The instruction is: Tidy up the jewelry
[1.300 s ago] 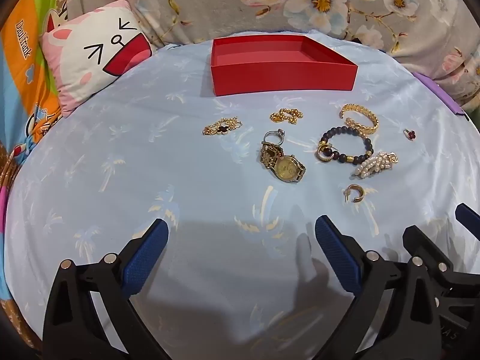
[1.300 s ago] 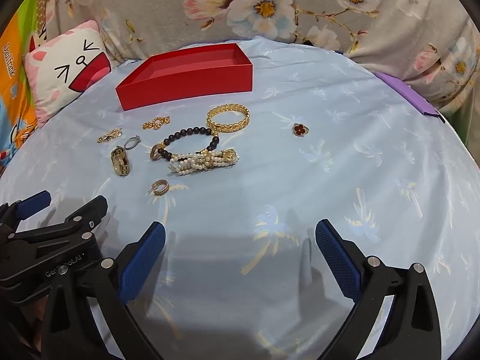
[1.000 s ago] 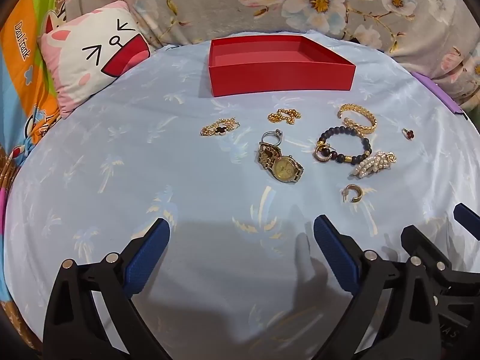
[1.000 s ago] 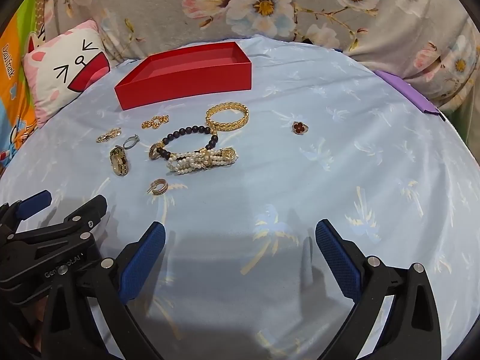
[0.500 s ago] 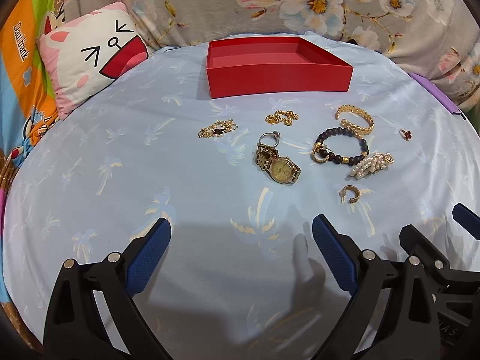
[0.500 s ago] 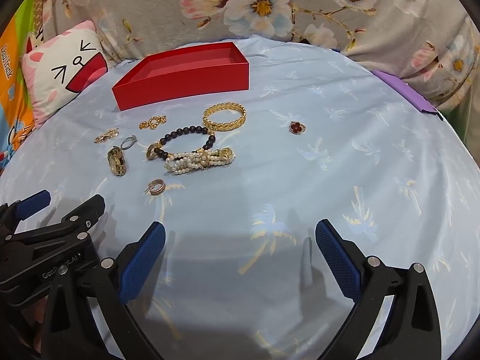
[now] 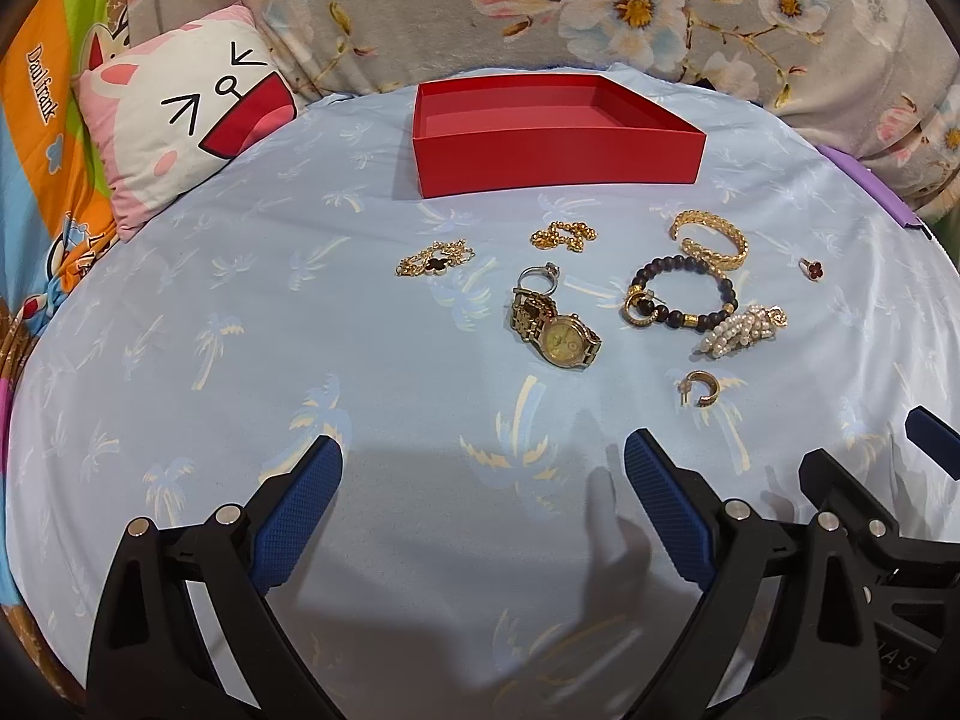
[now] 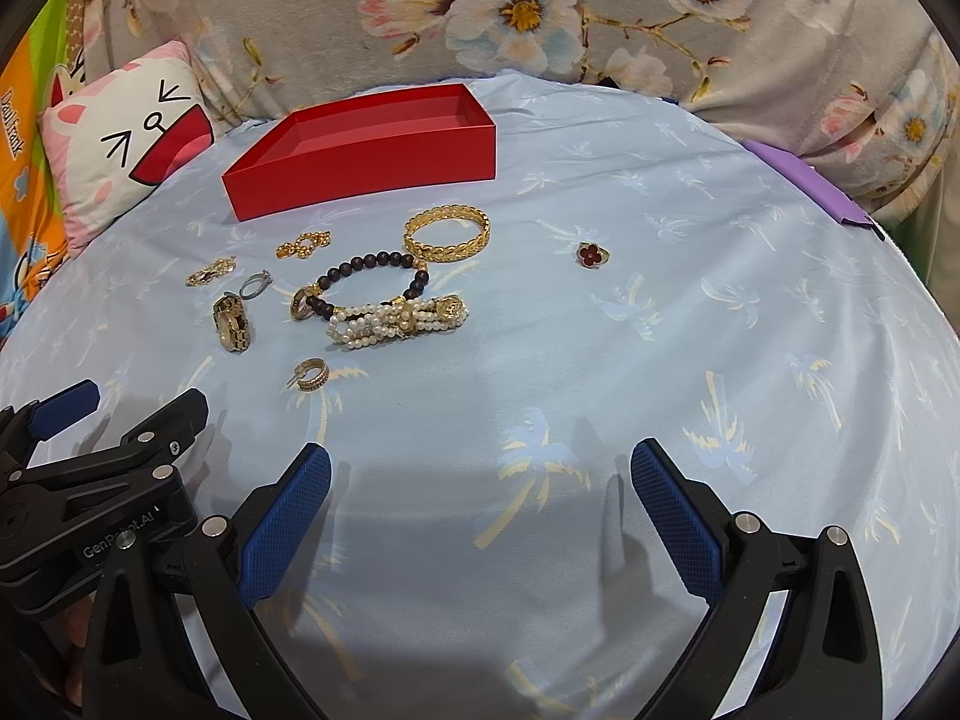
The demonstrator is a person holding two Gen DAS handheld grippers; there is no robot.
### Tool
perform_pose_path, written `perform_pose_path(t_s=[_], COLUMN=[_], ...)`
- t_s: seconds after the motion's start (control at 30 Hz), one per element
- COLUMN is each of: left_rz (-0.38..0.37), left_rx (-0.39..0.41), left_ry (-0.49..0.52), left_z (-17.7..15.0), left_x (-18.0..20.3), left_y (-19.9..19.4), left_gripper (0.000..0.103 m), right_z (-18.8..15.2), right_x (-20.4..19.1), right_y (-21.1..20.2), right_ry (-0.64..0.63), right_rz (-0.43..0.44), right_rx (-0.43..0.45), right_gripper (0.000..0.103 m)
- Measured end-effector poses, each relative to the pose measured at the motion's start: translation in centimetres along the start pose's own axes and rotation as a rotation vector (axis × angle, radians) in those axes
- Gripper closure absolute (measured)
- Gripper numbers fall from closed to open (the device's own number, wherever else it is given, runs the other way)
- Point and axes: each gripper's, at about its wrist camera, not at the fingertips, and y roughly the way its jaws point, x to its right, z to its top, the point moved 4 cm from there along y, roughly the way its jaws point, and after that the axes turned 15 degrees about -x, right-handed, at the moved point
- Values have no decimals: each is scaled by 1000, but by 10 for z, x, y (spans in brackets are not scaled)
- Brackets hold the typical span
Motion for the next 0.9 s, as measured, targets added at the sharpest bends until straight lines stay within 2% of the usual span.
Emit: perform_pose_path(t_s=[0.9], left_rz=[5], left_rx=[2], left_ry=[2], left_z=[1], left_x=[1], left_y=[-1], left_gripper=[11], right_z=[0], right_x=[-2], right_y=[0], right_ry=[-1], right_rz=[-1], right_rx=[0], right_gripper=[5])
